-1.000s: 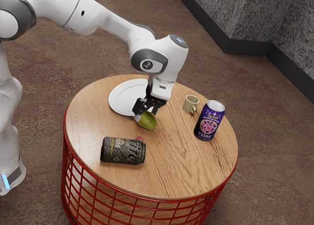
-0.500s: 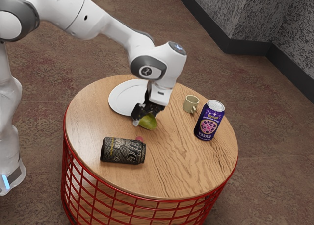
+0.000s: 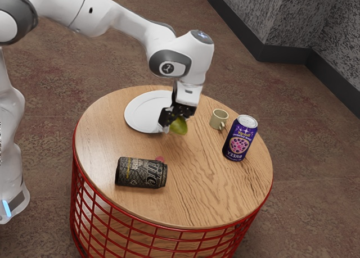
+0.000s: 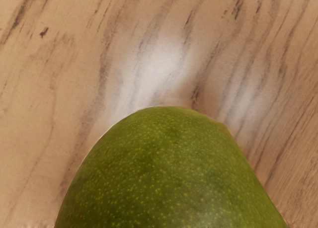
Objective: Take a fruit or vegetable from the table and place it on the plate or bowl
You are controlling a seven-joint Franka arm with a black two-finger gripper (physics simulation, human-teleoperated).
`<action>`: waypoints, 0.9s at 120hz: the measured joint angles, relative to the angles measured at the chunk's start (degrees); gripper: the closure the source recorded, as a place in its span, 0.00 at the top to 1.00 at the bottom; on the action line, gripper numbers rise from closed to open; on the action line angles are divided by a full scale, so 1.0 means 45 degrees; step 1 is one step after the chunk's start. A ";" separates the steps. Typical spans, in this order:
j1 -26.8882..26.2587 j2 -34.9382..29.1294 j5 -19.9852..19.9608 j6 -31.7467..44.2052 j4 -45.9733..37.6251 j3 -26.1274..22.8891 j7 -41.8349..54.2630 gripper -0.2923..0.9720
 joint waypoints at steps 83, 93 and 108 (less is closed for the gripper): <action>0.2297 -0.1631 0.0612 -0.1855 -0.0812 -0.0012 0.0100 0.44; 0.2468 -0.1493 0.0761 -0.1736 -0.0746 -0.0011 0.0125 0.46; 0.2505 -0.1109 0.0847 -0.1560 -0.0435 -0.0027 0.0169 0.46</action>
